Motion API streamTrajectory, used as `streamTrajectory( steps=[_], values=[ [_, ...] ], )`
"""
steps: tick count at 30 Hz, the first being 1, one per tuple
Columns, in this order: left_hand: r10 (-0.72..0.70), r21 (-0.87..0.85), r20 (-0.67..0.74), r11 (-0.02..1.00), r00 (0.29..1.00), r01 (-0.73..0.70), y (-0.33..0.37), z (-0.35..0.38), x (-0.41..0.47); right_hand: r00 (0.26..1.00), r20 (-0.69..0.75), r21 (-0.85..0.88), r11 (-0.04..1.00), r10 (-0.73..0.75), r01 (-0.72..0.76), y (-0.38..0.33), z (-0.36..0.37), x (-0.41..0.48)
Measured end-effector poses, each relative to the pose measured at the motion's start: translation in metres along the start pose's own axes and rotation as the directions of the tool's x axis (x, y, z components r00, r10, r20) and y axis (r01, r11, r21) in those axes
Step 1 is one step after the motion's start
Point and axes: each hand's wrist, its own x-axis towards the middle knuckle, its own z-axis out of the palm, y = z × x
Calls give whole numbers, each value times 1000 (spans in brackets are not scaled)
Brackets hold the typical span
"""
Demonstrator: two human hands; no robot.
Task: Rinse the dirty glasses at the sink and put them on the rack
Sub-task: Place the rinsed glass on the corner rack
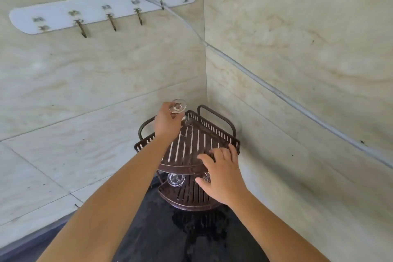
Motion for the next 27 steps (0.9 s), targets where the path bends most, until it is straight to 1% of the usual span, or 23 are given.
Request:
streamTrajectory(
  steps=[3, 5, 9, 11, 13, 15, 18, 20, 22, 24, 26, 27],
  values=[
    [15, 50, 54, 999, 998, -18, -1, 12, 14, 1000, -22, 19, 1000, -10, 10, 1, 3, -1],
    [-4, 70, 59, 998, 998, -1, -4, 15, 18, 999, -37, 24, 1000, -14, 15, 1, 6, -1],
    [-62, -4, 57, 998, 996, 62, -9, 18, 19, 1000, -20, 17, 1000, -9, 9, -1, 5, 0],
    [-70, -12, 78, 997, 994, 72, -8, 18, 16, 1000, -7, 9, 1000, -10, 10, -1, 4, -1],
    [-63, 21, 116, 998, 991, 61, -7, 16, 9, 1000, -3, 6, 1000, -9, 9, -2, 1, -2],
    [-33, 100, 122, 995, 992, 21, -11, 11, -5, 1000, -6, 21, 1000, -4, 4, -3, -4, -2],
    [80, 243, 69, 965, 994, -95, -31, -5, -40, 999, 47, 49, 999, 0, -3, -4, -13, -3],
    [151, 370, 19, 917, 988, -147, -51, -21, -70, 998, 69, 64, 998, 7, -11, -4, -15, -4],
    [215, 454, -46, 874, 976, -171, -72, -42, -106, 999, 32, 60, 998, 35, -36, -8, -13, -4],
    [219, 513, -110, 848, 970, -133, -94, -65, -146, 998, -59, 60, 998, 24, -20, -19, -6, -11],
    [121, 576, -177, 818, 977, 3, -122, -91, -197, 990, -115, 104, 990, -81, 93, -41, 12, -29],
    [54, 596, -200, 799, 978, 78, -136, -103, -223, 984, -116, 135, 979, -136, 151, -53, 24, -41]
  ],
)
